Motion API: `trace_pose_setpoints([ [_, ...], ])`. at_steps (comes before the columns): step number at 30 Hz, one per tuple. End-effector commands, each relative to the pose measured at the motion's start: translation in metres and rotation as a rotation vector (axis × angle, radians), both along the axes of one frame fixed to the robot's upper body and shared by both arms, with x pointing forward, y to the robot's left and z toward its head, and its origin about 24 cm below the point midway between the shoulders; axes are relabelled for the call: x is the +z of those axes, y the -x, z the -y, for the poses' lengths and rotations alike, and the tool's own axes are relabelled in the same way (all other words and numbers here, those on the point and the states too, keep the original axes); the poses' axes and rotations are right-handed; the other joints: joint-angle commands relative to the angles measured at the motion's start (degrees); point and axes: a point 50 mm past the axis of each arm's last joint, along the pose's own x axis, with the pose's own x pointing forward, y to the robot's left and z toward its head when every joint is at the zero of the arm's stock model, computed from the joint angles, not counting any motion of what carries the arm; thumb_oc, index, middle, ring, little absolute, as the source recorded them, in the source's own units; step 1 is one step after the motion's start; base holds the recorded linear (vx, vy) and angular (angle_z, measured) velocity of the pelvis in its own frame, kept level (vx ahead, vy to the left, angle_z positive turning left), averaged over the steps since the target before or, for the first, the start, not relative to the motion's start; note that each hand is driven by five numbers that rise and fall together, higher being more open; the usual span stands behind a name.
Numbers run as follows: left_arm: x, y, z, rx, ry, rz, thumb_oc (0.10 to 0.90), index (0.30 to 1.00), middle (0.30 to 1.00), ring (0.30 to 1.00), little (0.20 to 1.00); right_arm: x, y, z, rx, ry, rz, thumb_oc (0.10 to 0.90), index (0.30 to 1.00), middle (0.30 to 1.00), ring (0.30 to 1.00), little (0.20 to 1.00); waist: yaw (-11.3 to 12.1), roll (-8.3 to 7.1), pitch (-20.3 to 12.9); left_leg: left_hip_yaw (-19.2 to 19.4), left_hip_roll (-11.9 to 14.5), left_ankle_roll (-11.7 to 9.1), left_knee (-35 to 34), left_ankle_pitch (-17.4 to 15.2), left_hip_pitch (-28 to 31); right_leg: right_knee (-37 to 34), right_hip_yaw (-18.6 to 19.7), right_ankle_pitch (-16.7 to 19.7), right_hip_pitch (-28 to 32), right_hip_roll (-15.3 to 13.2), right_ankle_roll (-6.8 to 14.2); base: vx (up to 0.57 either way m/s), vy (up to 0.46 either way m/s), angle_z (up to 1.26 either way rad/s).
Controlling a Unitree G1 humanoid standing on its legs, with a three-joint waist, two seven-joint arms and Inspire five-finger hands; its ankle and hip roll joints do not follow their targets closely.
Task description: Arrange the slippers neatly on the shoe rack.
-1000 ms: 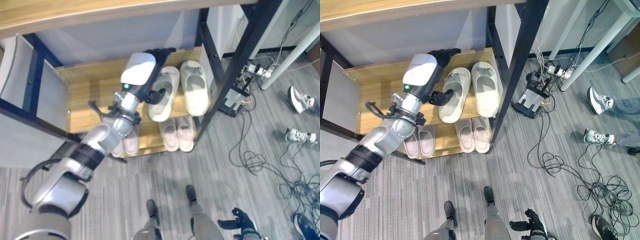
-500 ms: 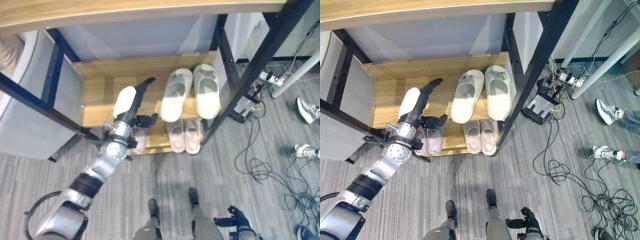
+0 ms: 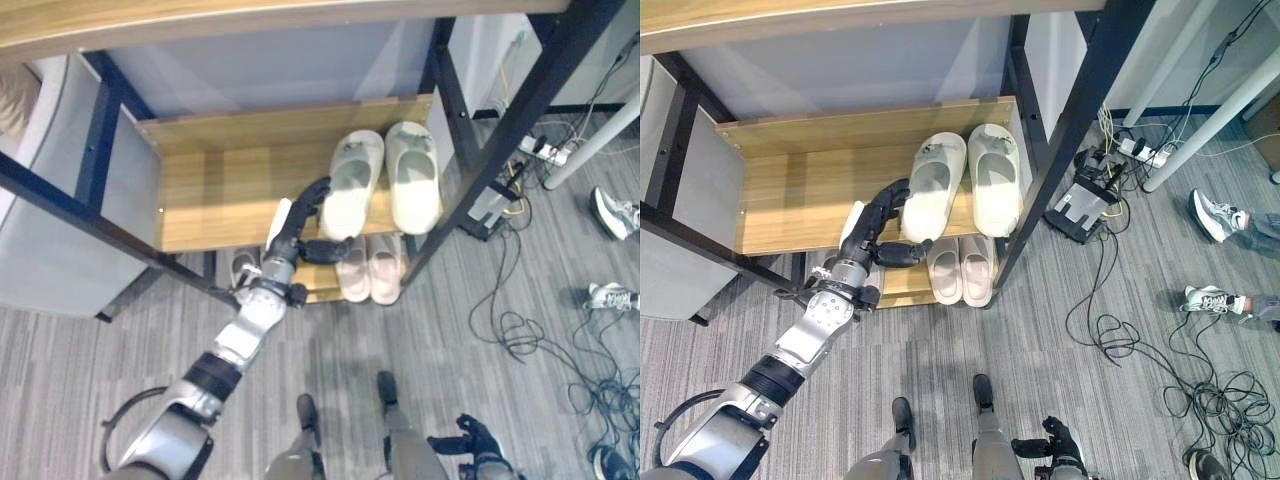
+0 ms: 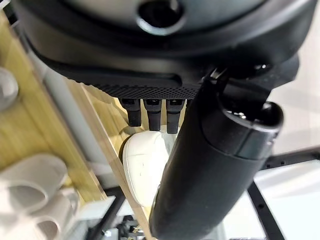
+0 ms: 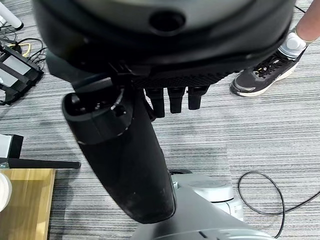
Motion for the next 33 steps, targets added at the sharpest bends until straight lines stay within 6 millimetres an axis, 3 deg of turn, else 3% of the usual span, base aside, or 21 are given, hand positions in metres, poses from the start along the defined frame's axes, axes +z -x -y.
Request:
trace_pose_setpoints([
  [1,0.056,-0.006,0.036,-0.172,0.163,0.181,0.800,0.900,0.900,0.900,0.900,0.010,-0.014,0.015,-0.023,0.050,0.049,0.800,0.900,0.900,0.900,0.900,-0.4,3.59,0.1,-4.9,0.7,-0.2,-0.3,-3.6,-0.9,2.1,-4.6,-9.8,4.4,-0.4,2.6,0.00,0.000,0.00],
  [10,0.060,-0.005,0.075,-0.257,0.162,0.173,0.800,0.900,0.900,0.900,0.900,0.013,-0.024,0.011,-0.010,0.046,0.070,0.800,0.900,0.900,0.900,0.900,-1.2,3.07,0.6,-4.7,0.7,-0.1,-0.3,-3.4,-2.0,2.2,-4.3,-9.4,3.0,-0.4,2.5,0.00,0.000,0.00],
  [16,0.058,-0.012,0.080,-0.227,0.104,0.170,0.800,0.900,0.900,0.900,0.900,0.014,-0.024,0.014,-0.014,0.055,0.074,0.800,0.900,0.900,0.900,0.900,-1.6,2.61,0.4,-4.5,1.0,-0.2,-0.3,-3.2,-2.7,2.2,-4.2,-9.1,2.1,-0.5,2.6,0.00,-0.003,0.01],
  [23,0.069,-0.015,0.064,-0.137,0.068,0.252,0.800,0.900,0.900,0.900,0.900,0.009,-0.011,0.013,-0.041,0.039,0.053,0.800,0.900,0.900,0.900,0.900,-1.6,1.86,-0.3,-4.6,1.3,-0.4,-0.3,-3.3,-2.7,2.3,-4.4,-9.4,2.2,-0.3,2.4,0.00,0.000,0.00],
  [29,0.047,0.002,0.031,-0.089,0.112,0.239,0.800,0.900,0.900,0.900,0.900,0.006,-0.014,0.003,-0.053,-0.002,0.052,0.800,0.900,0.900,0.900,0.900,-0.3,0.79,-1.4,-5.1,1.7,-0.4,-0.3,-3.7,-0.8,2.3,-4.7,-10.2,4.6,0.1,2.3,0.02,-0.011,-0.04],
  [33,0.039,0.014,0.020,-0.090,0.130,0.236,0.800,0.900,0.900,0.900,0.900,0.002,-0.009,-0.002,-0.060,-0.026,0.031,0.800,0.900,0.900,0.900,0.900,0.4,0.08,-2.5,-5.5,1.7,-0.4,-0.3,-4.1,0.4,1.8,-5.3,-10.6,6.1,0.2,2.3,0.02,-0.013,-0.03],
])
